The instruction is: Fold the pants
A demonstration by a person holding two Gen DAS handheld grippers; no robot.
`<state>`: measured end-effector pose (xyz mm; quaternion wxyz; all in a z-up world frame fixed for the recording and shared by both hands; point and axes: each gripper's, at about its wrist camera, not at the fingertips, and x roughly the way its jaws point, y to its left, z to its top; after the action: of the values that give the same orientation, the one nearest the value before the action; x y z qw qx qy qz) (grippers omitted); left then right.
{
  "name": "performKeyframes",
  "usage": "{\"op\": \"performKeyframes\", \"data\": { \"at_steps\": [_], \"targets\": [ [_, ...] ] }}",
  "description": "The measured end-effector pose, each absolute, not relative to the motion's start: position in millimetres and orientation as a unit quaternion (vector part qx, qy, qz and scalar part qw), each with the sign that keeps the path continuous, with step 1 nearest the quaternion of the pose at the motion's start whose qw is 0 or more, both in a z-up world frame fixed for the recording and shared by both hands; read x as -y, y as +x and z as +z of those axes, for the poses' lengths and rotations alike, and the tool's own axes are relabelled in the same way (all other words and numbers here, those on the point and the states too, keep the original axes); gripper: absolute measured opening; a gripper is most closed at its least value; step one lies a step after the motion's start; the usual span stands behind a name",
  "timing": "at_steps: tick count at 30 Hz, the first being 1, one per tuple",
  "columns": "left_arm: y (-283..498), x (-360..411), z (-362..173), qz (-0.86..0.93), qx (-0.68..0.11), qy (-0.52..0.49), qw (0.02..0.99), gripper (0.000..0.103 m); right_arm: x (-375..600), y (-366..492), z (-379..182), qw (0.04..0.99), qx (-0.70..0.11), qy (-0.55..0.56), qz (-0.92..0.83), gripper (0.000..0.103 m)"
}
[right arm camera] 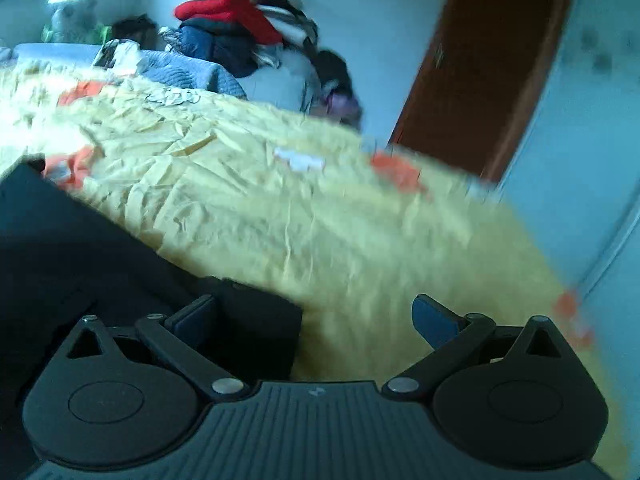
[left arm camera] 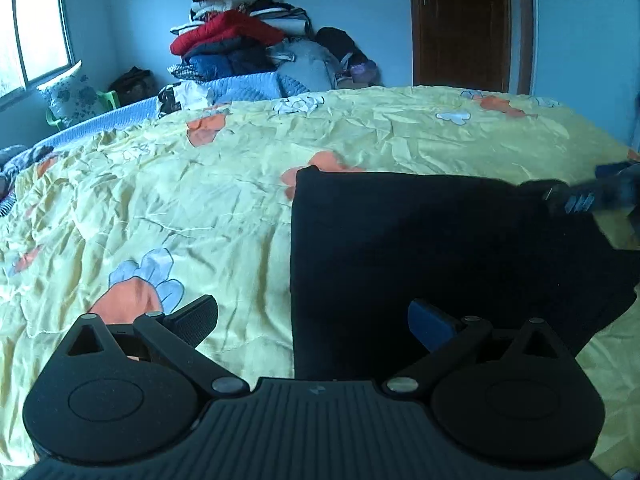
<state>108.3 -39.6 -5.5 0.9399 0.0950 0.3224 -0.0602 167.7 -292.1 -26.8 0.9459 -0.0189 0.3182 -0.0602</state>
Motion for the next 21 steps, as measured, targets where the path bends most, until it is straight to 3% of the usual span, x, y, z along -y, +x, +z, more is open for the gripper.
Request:
{"op": "performKeyframes", "data": {
  "at_steps": [4,8,11,15,21],
  "targets": [
    [111.6,36.3,-13.0,-0.071,-0.330,0.075,0.938,0.102,269.7,121.7,-2.4,0.961,-0.275,-0.018,0.005,0.103],
    [112.1,39.5,-20.6,-0.055,-0.339,0.062,0.937,0.102,239.5,97.2,-9.7,0.950,-0.297,-0.048,0.084,0.103],
    [110.0,43.2,-19.5,-0.046,-0.340,0.067,0.937,0.103,234.9,102.4,-32.6,0.943,-0.316,-0.104,0.025,0.103],
    [103.4,44.7,-14.5,-0.034,-0.328,0.072,0.941,0.102,255.8,86.6,-20.0,0.952,-0.299,-0.022,-0.052,0.103],
    [98.9,49.2,-16.2,-0.022,-0.326,0.079,0.942,0.102,241.8,44.6,-13.7,0.959,-0.282,0.007,0.029,0.103]
  ]
}}
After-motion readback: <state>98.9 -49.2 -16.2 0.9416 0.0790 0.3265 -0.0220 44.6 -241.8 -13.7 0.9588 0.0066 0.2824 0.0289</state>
